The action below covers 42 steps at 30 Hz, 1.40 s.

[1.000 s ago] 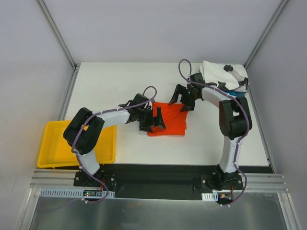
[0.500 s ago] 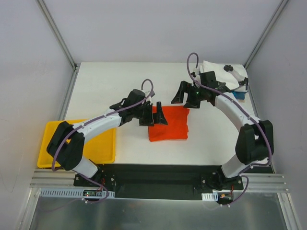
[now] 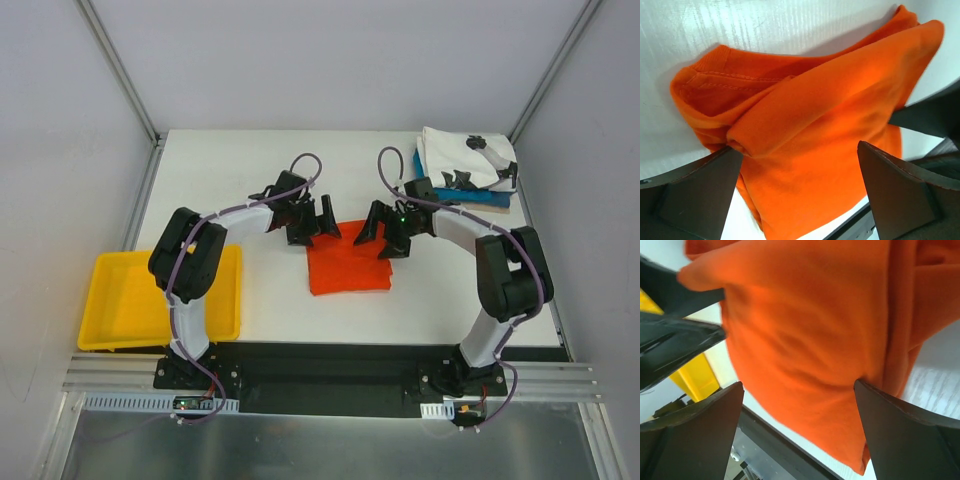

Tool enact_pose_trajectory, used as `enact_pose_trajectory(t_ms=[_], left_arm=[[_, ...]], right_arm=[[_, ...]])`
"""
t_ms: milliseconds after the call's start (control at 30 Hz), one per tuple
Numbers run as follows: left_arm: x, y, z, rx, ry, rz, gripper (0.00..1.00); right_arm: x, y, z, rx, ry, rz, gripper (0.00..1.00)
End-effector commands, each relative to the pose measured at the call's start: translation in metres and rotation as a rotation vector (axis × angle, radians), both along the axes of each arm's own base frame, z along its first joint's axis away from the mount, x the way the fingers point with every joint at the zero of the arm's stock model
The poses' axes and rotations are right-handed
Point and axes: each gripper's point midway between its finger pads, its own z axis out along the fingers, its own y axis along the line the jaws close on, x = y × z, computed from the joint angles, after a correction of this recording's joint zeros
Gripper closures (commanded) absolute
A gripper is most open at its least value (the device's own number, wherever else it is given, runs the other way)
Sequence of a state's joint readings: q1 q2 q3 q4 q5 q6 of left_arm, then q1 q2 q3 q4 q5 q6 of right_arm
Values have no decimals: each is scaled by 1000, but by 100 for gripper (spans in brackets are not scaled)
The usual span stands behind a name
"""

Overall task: Fold and stack the t-shirts
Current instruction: Fold the tshirt

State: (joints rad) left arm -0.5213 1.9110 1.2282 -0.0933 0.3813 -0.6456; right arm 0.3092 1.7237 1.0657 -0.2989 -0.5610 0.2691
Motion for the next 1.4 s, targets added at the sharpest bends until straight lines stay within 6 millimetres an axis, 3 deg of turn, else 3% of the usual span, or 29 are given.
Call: enact_pose_trajectory(t_ms=[0,100,200,300,367,400,467,500,567,600,667,700,733,767,800,833,867,900,1000,1133,1367], left_arm=[[5,12,-6,50,-23,21,1],[2,13,-2,45,-27,14,1],[6,11,14,28,-69,8,1],[9,8,42,3,-130,-4,1],[8,11,69,-10,-189,-6,1],[8,17,92,-15,-249,16,1],[0,30,103,20,-299,43,1],[0,44,130,36,-386,97,1],[-10,64,134,87,-433,136,1],[-14,80,156,99,-504,189,1],[-27,99,153,146,-520,218,1],[-32,113,167,156,-568,265,1],[-39,121,157,175,-556,283,1],[-42,128,154,189,-557,303,0],[-49,136,157,188,-567,324,1],[-54,144,144,215,-544,351,1],[-59,148,139,225,-532,362,1],[-64,152,138,224,-525,372,1],[-71,163,120,256,-498,416,1],[-75,171,107,303,-464,426,1],[-73,173,97,347,-431,423,1]], right_arm=[[12,-3,-15,-44,1,-30,3],[14,-5,-19,-60,2,-23,3],[20,-4,-1,-66,-57,13,3],[25,-7,34,-91,-156,47,3],[25,-17,66,-147,-260,36,3],[22,-23,94,-166,-364,33,3],[26,-43,117,-276,-493,-32,3],[21,-55,136,-300,-568,-80,3],[22,-90,159,-413,-673,-218,3],[19,-101,153,-454,-667,-256,3],[15,-124,143,-550,-635,-339,3],[15,-124,134,-555,-614,-318,4],[18,-126,128,-576,-606,-274,3],[15,-125,104,-598,-510,-225,3],[15,-115,96,-553,-458,-180,3],[18,-107,93,-526,-431,-143,3],[19,-100,74,-521,-366,-100,3],[16,-79,68,-430,-335,-37,3],[23,-58,47,-420,-282,27,3],[31,-42,26,-457,-236,82,3],[29,-24,-29,-471,-87,149,1]])
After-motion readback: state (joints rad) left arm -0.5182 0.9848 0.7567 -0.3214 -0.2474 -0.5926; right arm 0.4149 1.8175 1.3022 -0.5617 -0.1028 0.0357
